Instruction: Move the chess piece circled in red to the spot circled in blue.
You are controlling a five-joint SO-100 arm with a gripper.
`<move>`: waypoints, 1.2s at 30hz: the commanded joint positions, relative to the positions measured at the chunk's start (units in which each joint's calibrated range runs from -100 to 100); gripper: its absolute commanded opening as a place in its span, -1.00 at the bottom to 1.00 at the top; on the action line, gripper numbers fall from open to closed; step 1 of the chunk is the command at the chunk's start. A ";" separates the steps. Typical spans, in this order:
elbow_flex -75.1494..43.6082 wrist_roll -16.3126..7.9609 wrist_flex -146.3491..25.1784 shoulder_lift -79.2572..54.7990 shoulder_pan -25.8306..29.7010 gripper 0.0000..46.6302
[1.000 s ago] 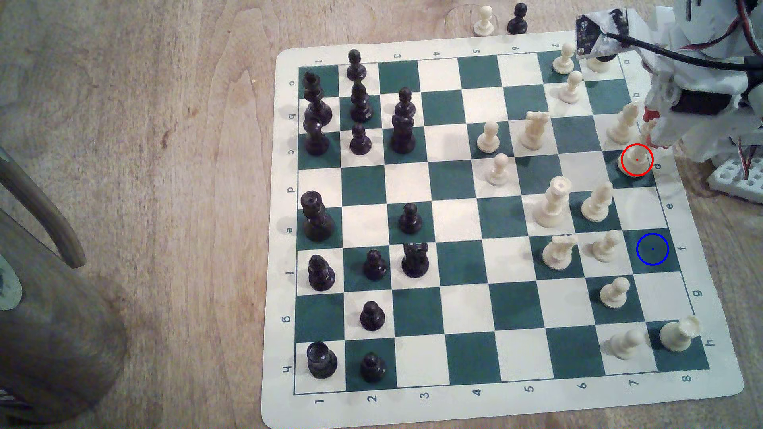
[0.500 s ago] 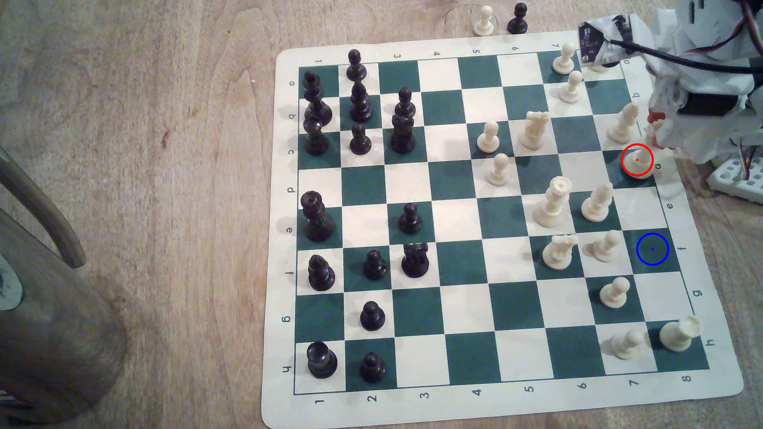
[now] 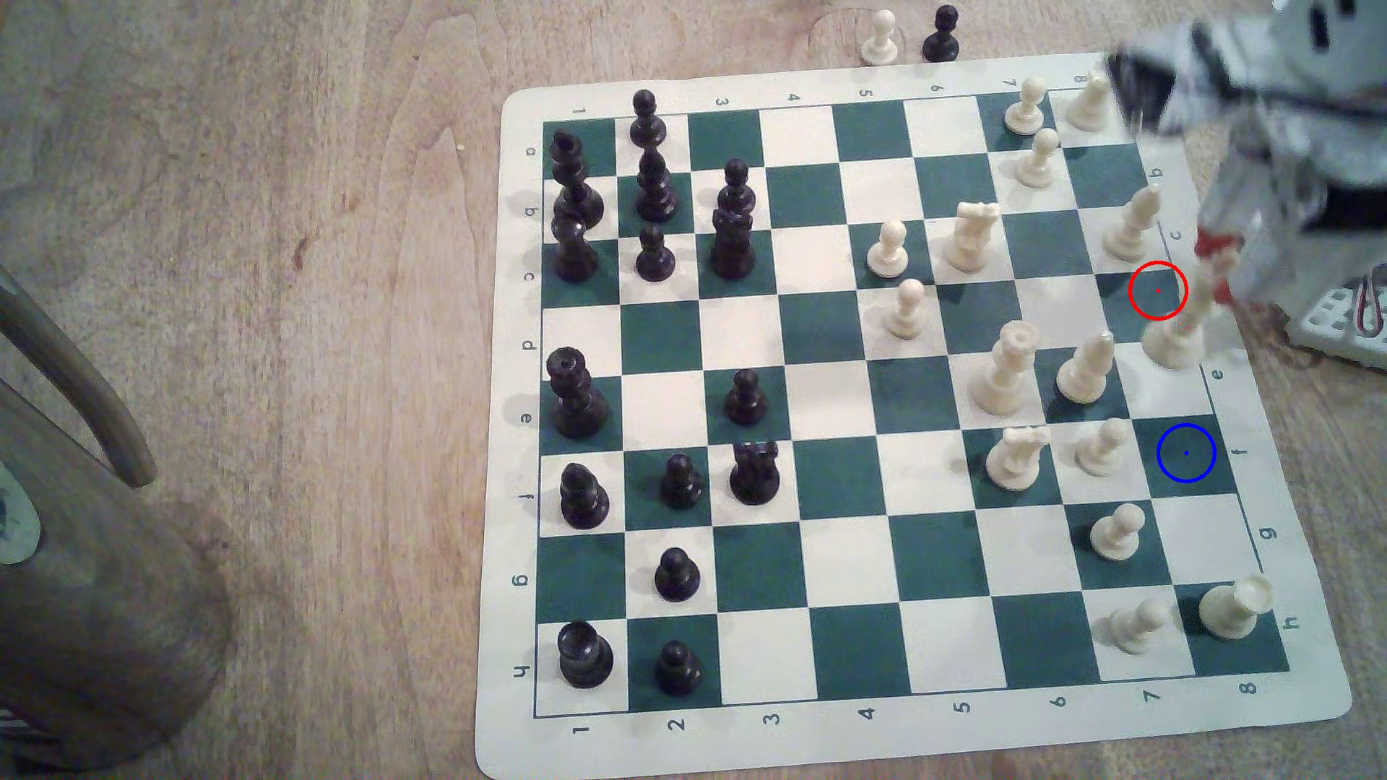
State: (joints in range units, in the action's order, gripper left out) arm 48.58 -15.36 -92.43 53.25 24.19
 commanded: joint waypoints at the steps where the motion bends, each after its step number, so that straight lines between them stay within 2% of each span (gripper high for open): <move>1: -4.15 -1.47 4.39 -6.05 4.79 -0.99; 19: -2.70 -4.30 10.37 -12.92 10.97 -0.99; 36: 0.02 -4.40 11.59 -15.22 11.13 -0.99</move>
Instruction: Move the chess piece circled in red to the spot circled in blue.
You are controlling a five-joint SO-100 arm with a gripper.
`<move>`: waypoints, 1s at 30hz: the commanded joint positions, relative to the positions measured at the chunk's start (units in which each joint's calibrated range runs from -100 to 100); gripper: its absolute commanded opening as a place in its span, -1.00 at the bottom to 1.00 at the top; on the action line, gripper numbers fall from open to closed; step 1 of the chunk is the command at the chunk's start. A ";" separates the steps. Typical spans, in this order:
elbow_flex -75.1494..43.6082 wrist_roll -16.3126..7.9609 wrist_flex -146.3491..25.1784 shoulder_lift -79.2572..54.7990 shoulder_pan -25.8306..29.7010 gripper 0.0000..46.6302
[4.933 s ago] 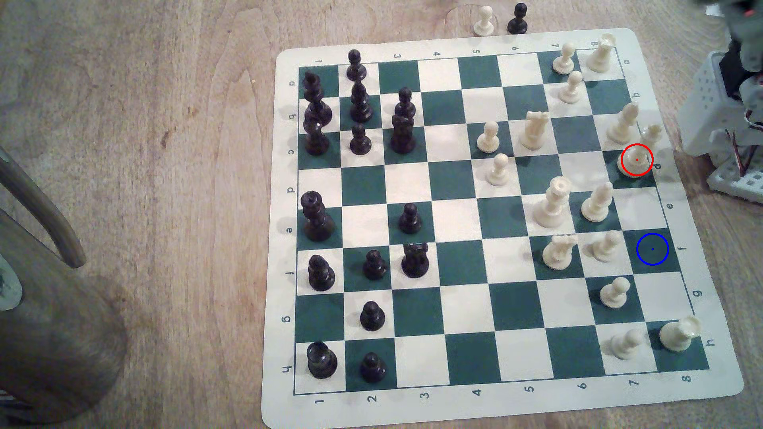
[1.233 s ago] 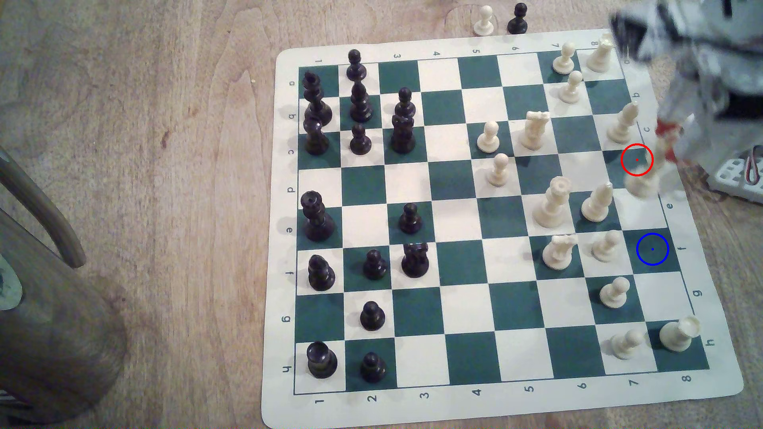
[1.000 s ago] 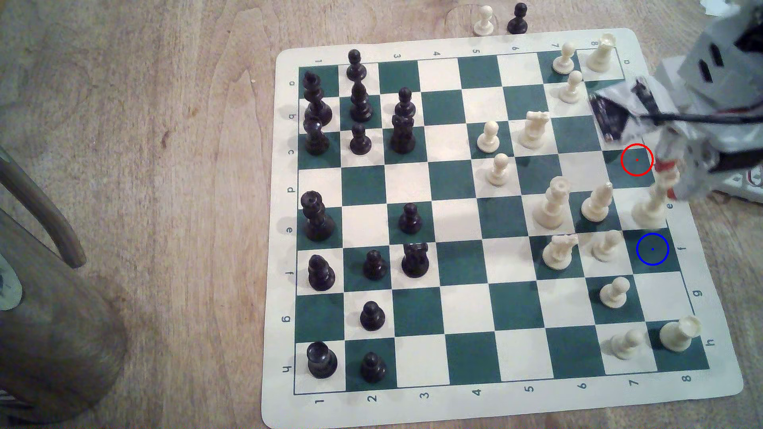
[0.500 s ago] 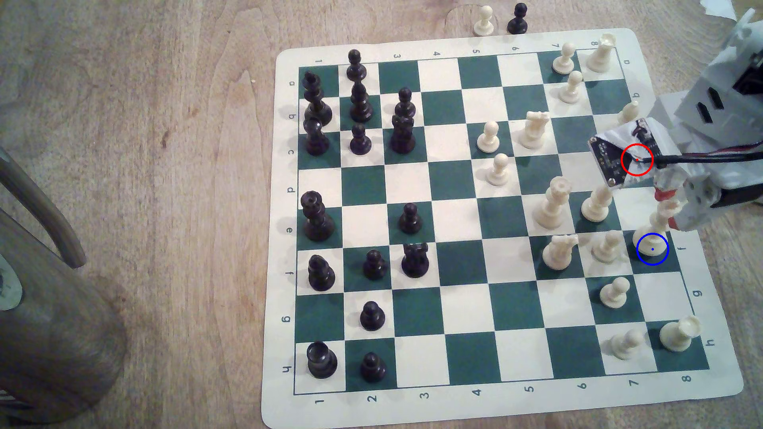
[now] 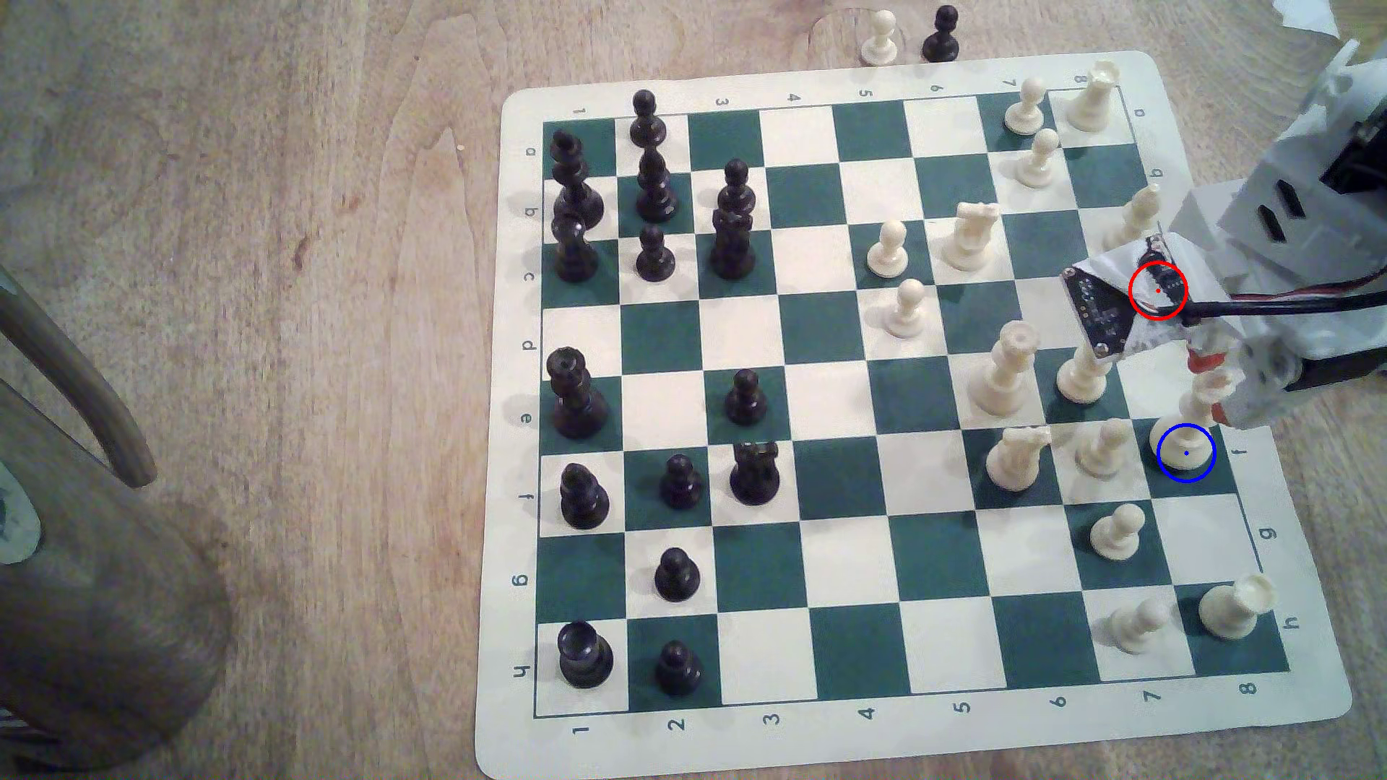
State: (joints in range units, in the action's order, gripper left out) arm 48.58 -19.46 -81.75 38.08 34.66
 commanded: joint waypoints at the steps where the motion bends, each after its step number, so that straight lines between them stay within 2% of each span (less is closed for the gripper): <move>1: 0.20 -0.34 1.08 -0.05 0.73 -0.99; 13: 2.83 -0.93 4.11 -0.90 1.98 -0.99; 14: 2.83 -0.93 4.11 -0.81 1.91 -0.92; 16: 2.83 -1.12 4.11 -0.56 1.51 -0.60; 18: 3.64 -1.17 4.11 0.54 1.59 -0.39; 21: 3.64 -0.83 2.97 2.33 0.81 -0.29; 27: -3.61 4.35 -2.69 18.96 -14.21 0.13; 30: -3.43 6.74 -2.69 24.31 -20.07 0.18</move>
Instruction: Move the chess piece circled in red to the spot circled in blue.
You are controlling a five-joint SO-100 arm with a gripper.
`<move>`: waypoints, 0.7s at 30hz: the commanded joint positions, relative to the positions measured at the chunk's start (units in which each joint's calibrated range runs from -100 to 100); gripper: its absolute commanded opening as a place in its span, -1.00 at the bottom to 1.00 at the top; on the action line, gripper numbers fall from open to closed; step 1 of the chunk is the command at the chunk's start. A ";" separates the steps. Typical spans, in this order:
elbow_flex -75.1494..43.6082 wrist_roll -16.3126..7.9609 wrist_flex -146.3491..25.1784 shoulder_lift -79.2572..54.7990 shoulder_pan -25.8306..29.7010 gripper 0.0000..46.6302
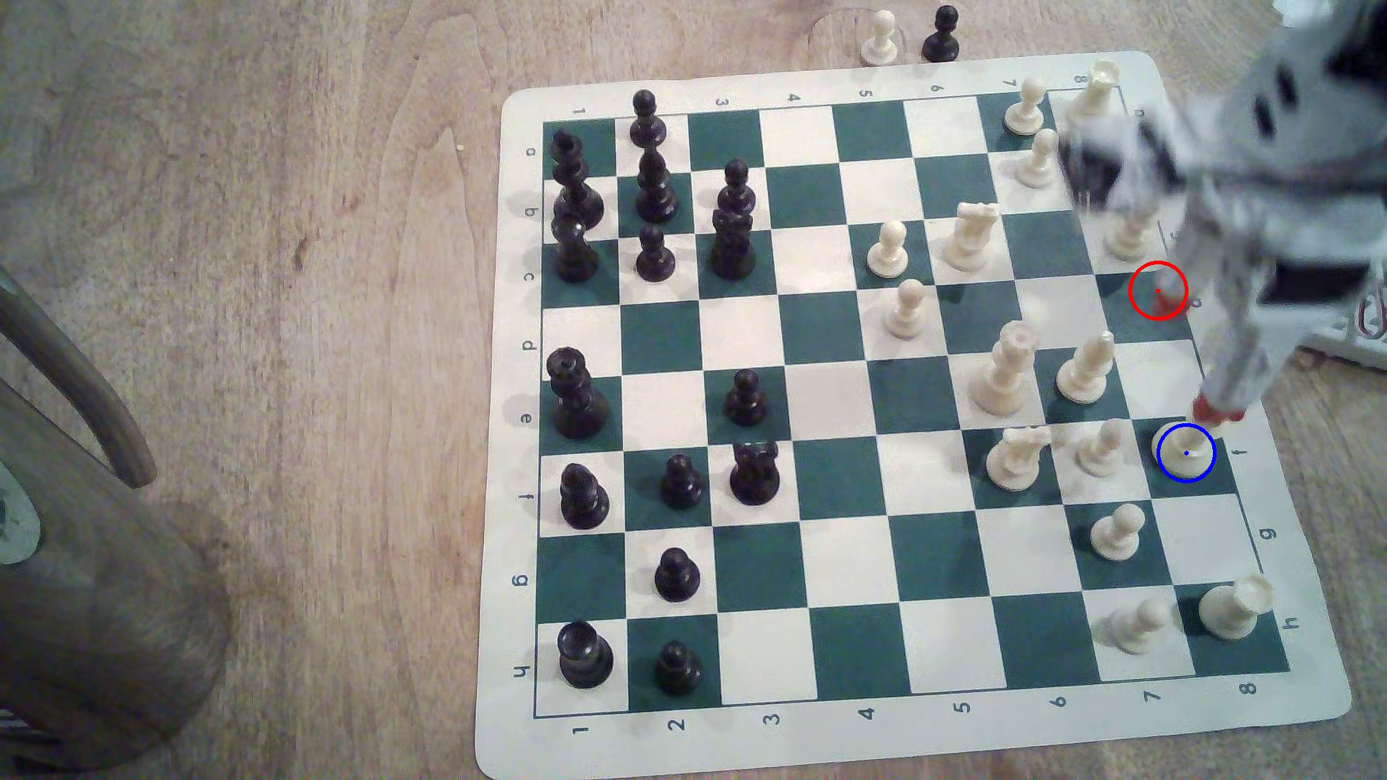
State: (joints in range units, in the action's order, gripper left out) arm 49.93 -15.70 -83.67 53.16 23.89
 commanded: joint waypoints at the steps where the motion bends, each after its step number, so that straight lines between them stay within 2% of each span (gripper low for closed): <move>1: -4.24 4.59 -0.61 11.86 -13.92 0.17; 5: -0.52 8.11 2.09 19.08 -23.15 0.18; 7: 5.37 10.06 7.66 25.53 -28.16 0.18; 10: 14.44 10.89 16.34 33.25 -32.46 0.20; 13: 20.60 10.89 22.65 38.86 -33.71 0.17; 15: 25.68 10.74 27.07 42.51 -33.71 0.01; 16: 26.59 10.74 27.81 42.51 -33.63 -0.16; 18: 28.76 10.84 30.68 42.51 -33.48 -0.61; 19: 30.67 10.84 34.36 42.51 -33.40 -0.99; 21: 33.20 10.65 39.28 42.51 -33.40 -0.99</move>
State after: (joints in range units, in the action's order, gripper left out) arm 80.03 -4.86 -54.74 95.06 -9.81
